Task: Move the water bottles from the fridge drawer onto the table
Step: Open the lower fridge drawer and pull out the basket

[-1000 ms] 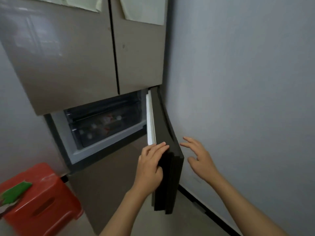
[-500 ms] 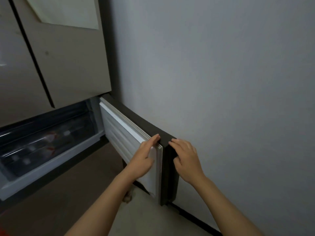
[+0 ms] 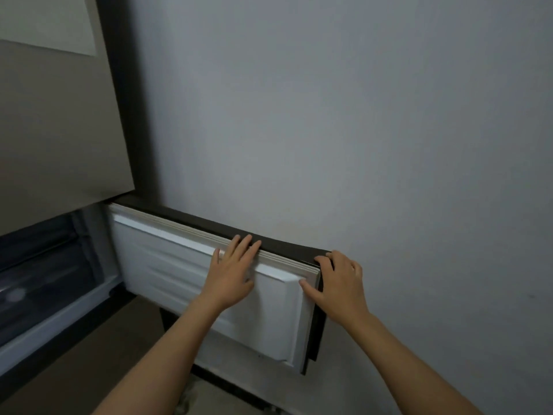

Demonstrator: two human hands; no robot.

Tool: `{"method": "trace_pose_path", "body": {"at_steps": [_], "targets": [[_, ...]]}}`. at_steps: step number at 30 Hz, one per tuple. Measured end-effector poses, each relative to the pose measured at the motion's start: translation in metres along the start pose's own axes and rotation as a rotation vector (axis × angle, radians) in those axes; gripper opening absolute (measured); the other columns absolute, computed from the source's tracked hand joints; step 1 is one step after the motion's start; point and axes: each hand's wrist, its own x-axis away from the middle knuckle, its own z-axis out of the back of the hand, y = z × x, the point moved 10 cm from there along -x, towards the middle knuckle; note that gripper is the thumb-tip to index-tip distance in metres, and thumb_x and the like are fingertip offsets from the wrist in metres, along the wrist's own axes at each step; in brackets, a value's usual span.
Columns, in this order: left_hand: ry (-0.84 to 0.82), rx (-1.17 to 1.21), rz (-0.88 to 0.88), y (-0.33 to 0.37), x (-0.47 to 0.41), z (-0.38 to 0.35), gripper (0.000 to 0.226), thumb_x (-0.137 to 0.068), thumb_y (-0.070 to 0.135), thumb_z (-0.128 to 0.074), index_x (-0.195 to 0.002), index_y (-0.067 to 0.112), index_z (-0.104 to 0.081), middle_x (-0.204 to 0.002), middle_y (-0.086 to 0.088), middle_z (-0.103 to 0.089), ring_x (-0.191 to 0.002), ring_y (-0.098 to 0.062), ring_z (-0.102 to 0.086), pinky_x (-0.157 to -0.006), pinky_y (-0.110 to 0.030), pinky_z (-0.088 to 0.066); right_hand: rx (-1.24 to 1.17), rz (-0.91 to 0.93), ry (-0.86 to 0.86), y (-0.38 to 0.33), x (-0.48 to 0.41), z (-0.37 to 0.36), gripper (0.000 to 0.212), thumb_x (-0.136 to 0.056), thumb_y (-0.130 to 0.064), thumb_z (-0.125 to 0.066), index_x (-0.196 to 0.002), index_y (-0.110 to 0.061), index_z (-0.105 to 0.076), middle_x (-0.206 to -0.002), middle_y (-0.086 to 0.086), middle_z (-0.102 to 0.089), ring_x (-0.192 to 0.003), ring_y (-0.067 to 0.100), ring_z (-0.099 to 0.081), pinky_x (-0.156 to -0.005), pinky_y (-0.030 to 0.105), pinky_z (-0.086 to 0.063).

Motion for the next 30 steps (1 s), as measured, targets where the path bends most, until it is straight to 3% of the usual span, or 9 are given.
{"method": "trace_pose_path", "body": {"at_steps": [4,8,13,16,19,22,24,27,30], "targets": [[0.097,-0.014,-0.027,0.003,-0.024,-0.014,0.089,-0.078,0.025,-0.062,-0.147,0.024,-0.006,-0.156,-0.006,-0.008,-0.143,-0.026,0.005,-0.112,-0.052,-0.011,0.083,-0.029,0.007,0.019,-0.021,-0.020,0.057,-0.065,-0.061,-0.043,-0.091,-0.013,-0.062,-0.091,0.008,-0.061,-0.093,0.019,-0.049,-0.076,0.043,-0.050],[0.133,-0.137,-0.045,0.005,-0.046,-0.030,0.111,-0.042,0.035,-0.082,-0.138,0.017,-0.029,-0.138,-0.013,-0.048,-0.128,-0.037,-0.042,-0.090,-0.056,-0.044,0.108,-0.002,-0.009,0.033,-0.038,-0.039,0.057,-0.054,-0.048,-0.078,-0.092,-0.010,-0.061,-0.094,0.013,-0.063,-0.094,0.027,-0.062,-0.072,0.044,-0.052],[0.205,-0.139,-0.027,0.010,-0.071,-0.036,0.114,-0.035,0.039,-0.081,-0.136,0.015,-0.035,-0.134,-0.014,-0.051,-0.128,-0.033,-0.028,-0.086,-0.059,-0.044,0.089,0.012,0.033,0.048,-0.055,-0.052,0.065,-0.044,-0.037,-0.089,-0.094,-0.007,-0.060,-0.099,0.017,-0.063,-0.094,0.031,-0.066,-0.072,0.044,-0.052],[0.210,-0.129,-0.019,0.009,-0.075,-0.042,0.113,-0.036,0.039,-0.079,-0.136,0.015,-0.035,-0.136,-0.015,-0.050,-0.129,-0.033,-0.025,-0.088,-0.060,-0.042,0.083,0.031,0.064,0.050,-0.059,-0.056,0.067,-0.044,-0.038,-0.088,-0.097,-0.008,-0.058,-0.100,0.016,-0.063,-0.099,0.029,-0.063,-0.073,0.044,-0.052],[0.215,-0.127,-0.026,0.008,-0.078,-0.045,0.113,-0.037,0.041,-0.081,-0.137,0.015,-0.034,-0.137,-0.016,-0.048,-0.130,-0.032,-0.024,-0.089,-0.061,-0.039,0.033,0.032,0.093,0.054,-0.059,-0.059,0.072,-0.046,-0.037,-0.087,-0.102,-0.010,-0.050,-0.104,0.017,-0.062,-0.108,0.022,-0.045,-0.075,0.047,-0.051],[0.215,-0.111,-0.030,0.009,-0.082,-0.047,0.114,-0.040,0.040,-0.082,-0.138,0.016,-0.029,-0.139,-0.017,-0.045,-0.132,-0.032,-0.019,-0.092,-0.062,-0.035,0.004,0.031,0.094,0.059,-0.063,-0.062,0.075,-0.047,-0.037,-0.087,-0.104,-0.012,-0.045,-0.104,0.018,-0.062,-0.108,0.021,-0.041,-0.077,0.049,-0.051],[0.204,-0.059,-0.023,0.009,-0.084,-0.048,0.112,-0.052,0.036,-0.079,-0.141,0.021,-0.014,-0.147,-0.016,-0.033,-0.140,-0.032,-0.007,-0.101,-0.061,-0.026,-0.013,0.041,0.096,0.060,-0.065,-0.064,0.075,-0.048,-0.037,-0.087,-0.104,-0.012,-0.044,-0.103,0.017,-0.062,-0.108,0.021,-0.041,-0.078,0.050,-0.050],[0.197,-0.037,0.009,0.011,-0.085,-0.046,0.109,-0.061,0.034,-0.076,-0.141,0.027,-0.002,-0.152,-0.013,-0.020,-0.137,-0.030,0.001,-0.106,-0.060,-0.018,-0.022,0.073,0.105,0.062,-0.068,-0.066,0.074,-0.049,-0.038,-0.085,-0.105,-0.012,-0.044,-0.103,0.017,-0.062,-0.110,0.022,-0.040,-0.079,0.049,-0.050],[0.113,-0.067,0.051,0.012,-0.089,-0.049,0.106,-0.080,0.038,-0.062,-0.138,0.028,0.025,-0.155,-0.006,0.012,-0.132,-0.024,0.025,-0.111,-0.055,0.000,-0.010,0.097,0.103,0.066,-0.071,-0.068,0.076,-0.046,-0.039,-0.086,-0.105,-0.011,-0.047,-0.103,0.017,-0.063,-0.108,0.022,-0.041,-0.078,0.048,-0.050]]}}
